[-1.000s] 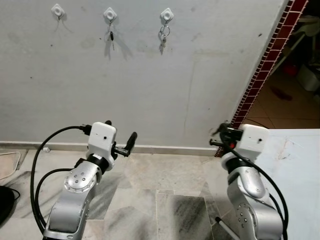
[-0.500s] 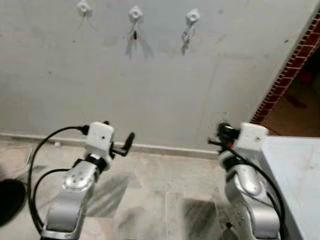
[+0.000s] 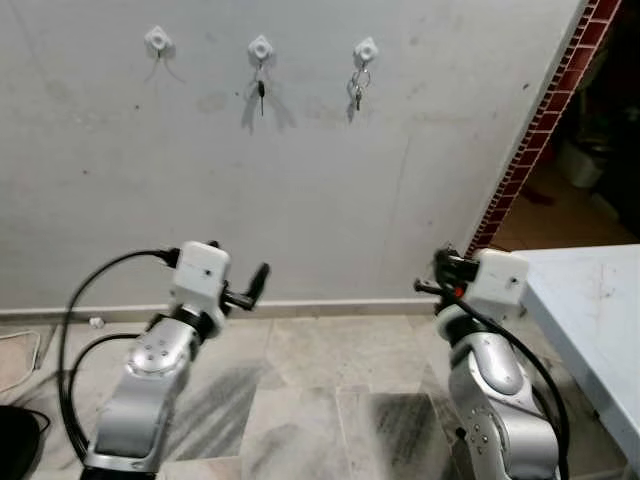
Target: Hang keys on a hook
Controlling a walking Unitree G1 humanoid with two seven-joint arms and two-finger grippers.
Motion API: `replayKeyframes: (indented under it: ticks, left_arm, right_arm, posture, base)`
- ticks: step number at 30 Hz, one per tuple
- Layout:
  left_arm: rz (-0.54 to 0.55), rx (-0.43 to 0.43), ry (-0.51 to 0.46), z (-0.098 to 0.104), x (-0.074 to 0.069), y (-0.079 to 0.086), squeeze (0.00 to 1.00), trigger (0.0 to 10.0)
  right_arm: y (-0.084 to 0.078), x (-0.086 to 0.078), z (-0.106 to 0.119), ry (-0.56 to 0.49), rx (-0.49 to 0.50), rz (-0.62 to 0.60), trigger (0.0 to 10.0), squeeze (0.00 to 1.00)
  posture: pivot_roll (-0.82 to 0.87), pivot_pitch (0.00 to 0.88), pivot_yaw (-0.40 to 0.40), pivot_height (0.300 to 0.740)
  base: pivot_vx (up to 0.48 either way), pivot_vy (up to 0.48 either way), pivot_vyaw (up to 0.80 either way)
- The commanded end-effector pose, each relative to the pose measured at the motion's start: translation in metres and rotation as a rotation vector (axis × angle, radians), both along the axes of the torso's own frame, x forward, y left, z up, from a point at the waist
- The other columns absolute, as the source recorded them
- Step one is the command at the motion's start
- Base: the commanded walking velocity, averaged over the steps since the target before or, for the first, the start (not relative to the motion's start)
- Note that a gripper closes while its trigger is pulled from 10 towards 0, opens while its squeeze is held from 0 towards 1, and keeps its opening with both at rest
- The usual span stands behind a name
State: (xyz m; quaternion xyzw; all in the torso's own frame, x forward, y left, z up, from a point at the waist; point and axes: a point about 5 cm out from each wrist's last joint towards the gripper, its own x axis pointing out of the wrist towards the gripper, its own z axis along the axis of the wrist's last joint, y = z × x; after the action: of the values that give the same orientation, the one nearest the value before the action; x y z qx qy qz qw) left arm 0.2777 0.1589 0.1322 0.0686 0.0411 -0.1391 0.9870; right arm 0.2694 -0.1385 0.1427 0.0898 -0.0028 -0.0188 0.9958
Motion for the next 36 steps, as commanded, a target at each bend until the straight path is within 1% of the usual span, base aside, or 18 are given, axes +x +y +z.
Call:
replayKeyframes:
  ticks: [1,15,18,27,34,36]
  left_arm:
    - [-0.028,-0.011,0.001,0.0001,0.0014,-0.0091,0.00,10.0]
    - [-0.030,-0.020,-0.011,0.0007,0.0046,-0.0111,0.00,10.0]
    - [-0.038,0.002,-0.035,0.0022,0.0051,-0.0130,0.00,10.0]
    - [-0.065,-0.022,-0.037,0.0040,0.0063,-0.0149,0.00,10.0]
    - [-0.083,-0.036,-0.040,0.0037,0.0060,-0.0164,0.00,10.0]
    - [-0.090,-0.040,-0.037,0.0035,0.0053,-0.0172,0.00,10.0]
  right_arm:
    - [-0.0082,0.0002,0.0012,-0.003,-0.005,-0.027,10.0,0.00]
    - [-0.0087,0.0028,0.0029,-0.010,-0.014,-0.022,10.0,0.00]
    - [-0.0094,0.0038,0.0028,-0.011,-0.017,-0.020,10.0,0.00]
    - [-0.0088,0.0064,0.0050,-0.021,-0.025,-0.011,10.0,0.00]
    - [-0.0052,0.0068,0.0053,-0.027,-0.036,0.010,10.0,0.00]
    - [-0.0046,0.0060,0.0048,-0.026,-0.042,0.016,10.0,0.00]
  posture:
    - [0.10,0.002,-0.038,0.740]
    - [0.10,0.000,-0.037,0.740]
    - [0.10,0.000,-0.040,0.740]
    - [0.10,0.000,-0.044,0.740]
    - [0.10,0.000,-0.045,0.740]
    - [0.10,0.000,-0.047,0.740]
  base:
    - [0.000,0.480,0.00]
    - [0.000,0.480,0.00]
    - [0.000,0.000,0.00]
    - [0.000,0.000,0.00]
    - [0.000,0.000,0.00]
    - [0.242,0.000,0.00]
